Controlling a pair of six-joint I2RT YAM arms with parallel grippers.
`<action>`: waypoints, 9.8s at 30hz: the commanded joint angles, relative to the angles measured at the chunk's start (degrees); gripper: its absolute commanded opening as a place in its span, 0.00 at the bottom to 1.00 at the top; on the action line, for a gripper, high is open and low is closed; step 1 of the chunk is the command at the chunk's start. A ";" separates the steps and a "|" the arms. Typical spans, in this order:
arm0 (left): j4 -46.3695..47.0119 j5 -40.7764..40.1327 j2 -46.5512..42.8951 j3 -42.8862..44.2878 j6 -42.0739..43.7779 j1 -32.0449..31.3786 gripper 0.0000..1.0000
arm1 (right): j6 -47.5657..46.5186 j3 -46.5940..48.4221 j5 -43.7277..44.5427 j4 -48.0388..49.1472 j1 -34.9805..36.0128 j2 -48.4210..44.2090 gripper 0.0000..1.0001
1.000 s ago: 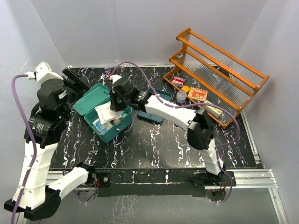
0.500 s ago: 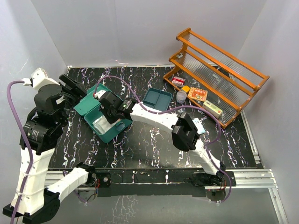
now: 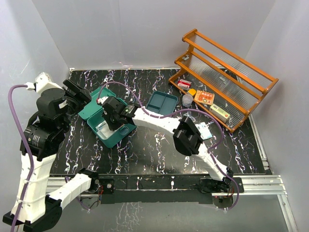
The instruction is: Organize the medicine kit
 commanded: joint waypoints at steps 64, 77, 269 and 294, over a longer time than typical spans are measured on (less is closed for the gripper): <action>12.29 2.54 2.18 -1.92 8.63 0.02 0.74 | 9.35 -14.83 13.32 12.39 -5.17 -23.84 0.45; 23.43 16.85 5.66 -9.39 20.74 -0.07 0.99 | 8.40 -53.97 31.50 11.00 -18.07 -54.70 0.55; 37.26 20.48 40.70 -29.31 71.49 0.43 0.22 | 4.08 -64.21 9.07 14.59 -32.39 -42.81 0.60; 39.98 15.40 39.71 -29.03 65.55 0.44 0.22 | 5.08 -65.33 6.47 14.80 -32.39 -43.45 0.60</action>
